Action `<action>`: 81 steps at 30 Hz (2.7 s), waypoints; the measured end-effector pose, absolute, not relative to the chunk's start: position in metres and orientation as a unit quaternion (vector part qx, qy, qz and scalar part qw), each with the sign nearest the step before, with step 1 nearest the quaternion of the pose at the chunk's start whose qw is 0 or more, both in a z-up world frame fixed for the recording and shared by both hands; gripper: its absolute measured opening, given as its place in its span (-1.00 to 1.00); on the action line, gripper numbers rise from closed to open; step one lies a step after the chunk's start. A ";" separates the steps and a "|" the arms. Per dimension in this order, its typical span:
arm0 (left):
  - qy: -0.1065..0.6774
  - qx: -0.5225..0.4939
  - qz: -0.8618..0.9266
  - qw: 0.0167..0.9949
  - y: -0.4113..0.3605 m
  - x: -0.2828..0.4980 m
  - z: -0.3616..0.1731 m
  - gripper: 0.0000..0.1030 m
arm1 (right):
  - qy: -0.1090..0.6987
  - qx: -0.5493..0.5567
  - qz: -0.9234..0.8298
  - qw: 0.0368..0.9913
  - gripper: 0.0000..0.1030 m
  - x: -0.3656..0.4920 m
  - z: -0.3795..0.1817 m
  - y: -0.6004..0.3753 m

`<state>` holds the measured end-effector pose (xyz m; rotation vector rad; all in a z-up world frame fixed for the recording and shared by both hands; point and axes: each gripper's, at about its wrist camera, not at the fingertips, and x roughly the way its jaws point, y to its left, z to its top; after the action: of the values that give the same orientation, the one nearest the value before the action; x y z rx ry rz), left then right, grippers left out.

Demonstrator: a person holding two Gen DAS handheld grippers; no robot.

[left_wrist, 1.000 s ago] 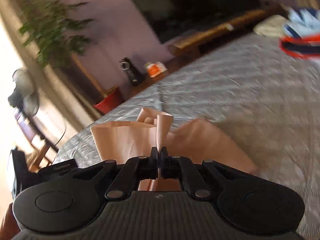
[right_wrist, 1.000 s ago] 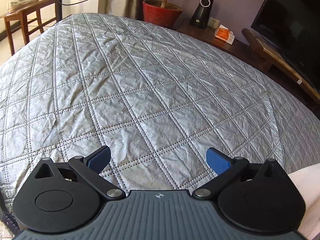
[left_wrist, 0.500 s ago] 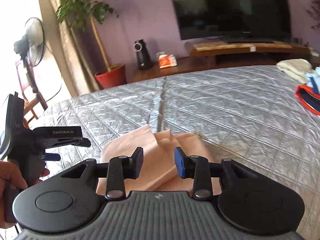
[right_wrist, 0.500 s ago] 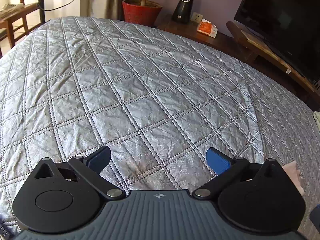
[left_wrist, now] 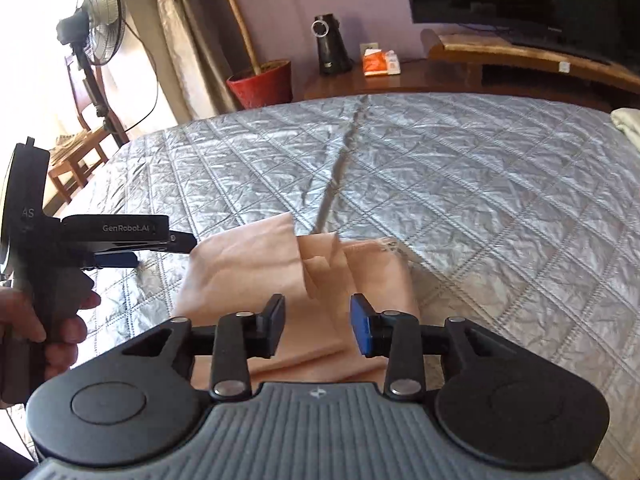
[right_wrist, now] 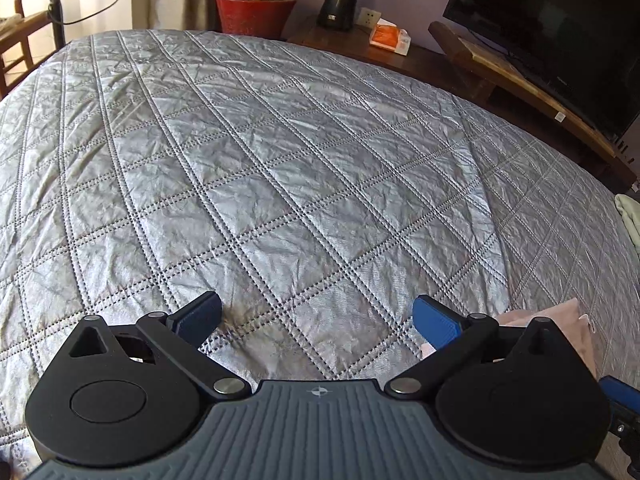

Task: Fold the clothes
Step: 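Grasp the folded pink garment bundle with the left tool, then carry the pink garment with the left tool onto the clothes pile and release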

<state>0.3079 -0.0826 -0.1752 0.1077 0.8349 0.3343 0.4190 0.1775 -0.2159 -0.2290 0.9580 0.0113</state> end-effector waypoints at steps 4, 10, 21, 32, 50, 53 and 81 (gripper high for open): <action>0.421 -0.003 0.186 0.888 -0.066 0.321 -0.184 -0.48 | 0.462 -0.109 0.005 0.880 0.99 0.419 -0.217 0.177; 0.417 -0.001 0.199 0.887 -0.071 0.315 -0.184 -0.96 | 0.459 -0.109 -0.008 0.882 0.99 0.420 -0.215 0.173; 0.471 -0.020 0.181 0.863 -0.082 0.308 -0.188 -0.92 | 0.454 -0.094 -0.039 0.885 0.99 0.415 -0.212 0.157; 0.471 0.160 0.146 0.855 -0.166 0.322 -0.194 0.25 | 0.443 -0.075 -0.077 0.890 0.99 0.408 -0.208 0.144; 0.488 0.236 0.339 0.769 -0.151 0.364 -0.225 0.33 | 0.465 0.017 -0.178 0.867 1.00 0.396 -0.226 0.107; 0.463 0.204 0.345 0.791 -0.149 0.364 -0.226 0.27 | 0.468 0.014 -0.180 0.865 1.00 0.398 -0.227 0.106; 0.483 0.163 0.309 0.803 -0.103 0.358 -0.223 -0.76 | 0.451 -0.028 -0.161 0.878 0.99 0.393 -0.223 0.114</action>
<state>0.3577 -0.1026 -0.2228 0.3483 1.0355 0.6624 0.3934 0.1145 -0.2227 -0.0593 0.9399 -0.3365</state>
